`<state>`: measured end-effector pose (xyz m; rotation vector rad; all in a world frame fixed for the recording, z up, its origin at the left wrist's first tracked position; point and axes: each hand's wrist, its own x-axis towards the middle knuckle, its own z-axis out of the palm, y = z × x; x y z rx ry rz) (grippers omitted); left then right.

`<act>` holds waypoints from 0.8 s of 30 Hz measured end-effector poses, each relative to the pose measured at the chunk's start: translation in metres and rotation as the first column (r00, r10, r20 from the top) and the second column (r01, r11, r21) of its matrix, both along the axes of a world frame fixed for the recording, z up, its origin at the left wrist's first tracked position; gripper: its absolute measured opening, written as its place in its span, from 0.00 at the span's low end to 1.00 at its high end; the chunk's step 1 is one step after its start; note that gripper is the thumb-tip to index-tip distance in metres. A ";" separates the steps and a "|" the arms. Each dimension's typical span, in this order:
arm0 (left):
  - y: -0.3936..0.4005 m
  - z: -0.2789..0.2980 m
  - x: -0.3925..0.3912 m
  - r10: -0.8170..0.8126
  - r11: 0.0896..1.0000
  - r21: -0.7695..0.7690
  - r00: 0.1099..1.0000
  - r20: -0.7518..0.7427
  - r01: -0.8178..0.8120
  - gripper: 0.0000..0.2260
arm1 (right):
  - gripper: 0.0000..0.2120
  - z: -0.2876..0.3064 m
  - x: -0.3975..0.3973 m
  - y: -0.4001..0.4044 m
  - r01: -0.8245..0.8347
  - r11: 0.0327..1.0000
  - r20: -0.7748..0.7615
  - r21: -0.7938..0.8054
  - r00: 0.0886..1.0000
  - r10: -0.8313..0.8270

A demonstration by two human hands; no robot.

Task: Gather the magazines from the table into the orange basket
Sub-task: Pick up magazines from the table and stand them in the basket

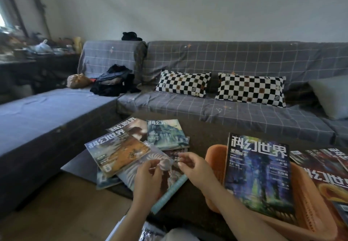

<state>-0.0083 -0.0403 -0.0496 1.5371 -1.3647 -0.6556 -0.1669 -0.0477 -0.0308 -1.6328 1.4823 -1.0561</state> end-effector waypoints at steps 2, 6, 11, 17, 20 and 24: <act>-0.003 -0.010 0.018 0.034 0.999 0.040 0.999 0.005 -0.034 0.10 | 0.15 -0.006 0.016 -0.017 -0.039 0.996 -0.095 0.084 0.994 0.047; -0.009 -0.030 0.046 0.121 0.988 0.098 0.992 0.021 -0.123 0.11 | 0.22 -0.021 0.045 -0.045 -0.029 0.979 -0.270 0.204 0.959 0.085; -0.017 -0.048 0.073 0.321 0.929 0.143 0.937 0.139 -0.340 0.17 | 0.22 -0.045 0.071 -0.066 0.011 0.965 -0.295 0.263 0.953 0.070; -0.039 -0.055 0.105 0.451 0.863 0.191 0.883 0.128 -0.468 0.20 | 0.26 -0.067 0.094 -0.075 -0.071 0.974 -0.199 0.215 0.973 0.115; -0.054 -0.053 0.114 0.426 0.842 0.240 0.869 0.251 -0.483 0.22 | 0.28 -0.076 0.106 -0.080 0.007 0.992 -0.395 0.125 0.918 0.043; -0.073 -0.047 0.120 0.442 0.813 0.304 0.866 0.234 -0.497 0.24 | 0.32 -0.080 0.128 -0.096 0.055 0.997 -0.504 0.049 0.863 -0.023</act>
